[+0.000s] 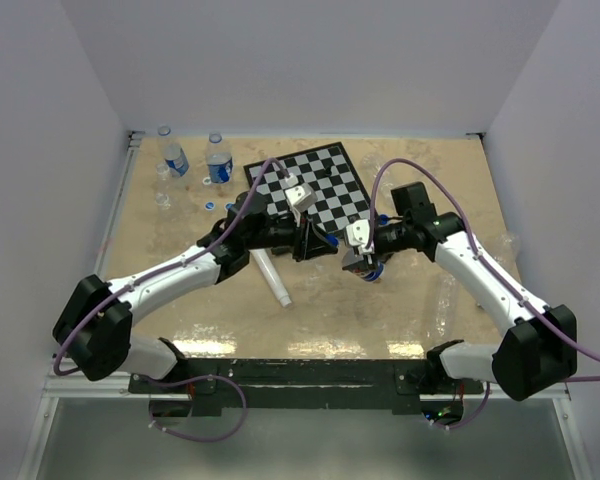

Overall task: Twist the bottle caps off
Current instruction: Unscrew the bottle cap from the plastic bottle.

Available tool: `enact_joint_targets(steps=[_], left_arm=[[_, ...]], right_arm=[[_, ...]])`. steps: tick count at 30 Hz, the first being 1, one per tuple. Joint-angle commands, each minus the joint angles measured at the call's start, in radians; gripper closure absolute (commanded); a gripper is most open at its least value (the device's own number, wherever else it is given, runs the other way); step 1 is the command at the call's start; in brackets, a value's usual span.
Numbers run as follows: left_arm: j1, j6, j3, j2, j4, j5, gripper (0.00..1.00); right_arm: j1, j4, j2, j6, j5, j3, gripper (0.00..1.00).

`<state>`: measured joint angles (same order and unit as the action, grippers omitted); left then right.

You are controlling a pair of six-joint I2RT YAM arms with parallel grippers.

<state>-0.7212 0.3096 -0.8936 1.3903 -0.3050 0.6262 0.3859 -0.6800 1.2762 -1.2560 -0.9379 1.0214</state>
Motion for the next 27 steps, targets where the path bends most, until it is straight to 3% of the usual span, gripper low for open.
enact_joint_targets(steps=[1,7,10,22,25,27], left_arm=[[-0.006,0.006,-0.050,0.001,-0.036,0.067,1.00],[0.000,0.039,0.037,-0.097,-0.089,-0.043,1.00],[0.005,0.065,0.096,-0.164,-0.141,-0.095,1.00],[0.023,0.091,0.199,-0.321,-0.210,-0.187,1.00],[0.025,0.091,0.211,-0.333,-0.212,-0.212,1.00],[0.025,0.092,0.217,-0.335,-0.212,-0.221,1.00]], right_arm=[[0.008,0.039,0.002,0.018,-0.041,-0.004,0.66],[0.008,0.108,-0.011,0.131,-0.004,-0.004,0.32],[0.008,0.123,0.000,0.184,-0.025,-0.003,0.20],[0.005,0.261,0.049,0.441,-0.025,-0.004,0.18],[0.002,0.283,0.051,0.498,-0.036,-0.003,0.22],[0.004,0.292,0.055,0.507,-0.056,-0.001,0.33]])
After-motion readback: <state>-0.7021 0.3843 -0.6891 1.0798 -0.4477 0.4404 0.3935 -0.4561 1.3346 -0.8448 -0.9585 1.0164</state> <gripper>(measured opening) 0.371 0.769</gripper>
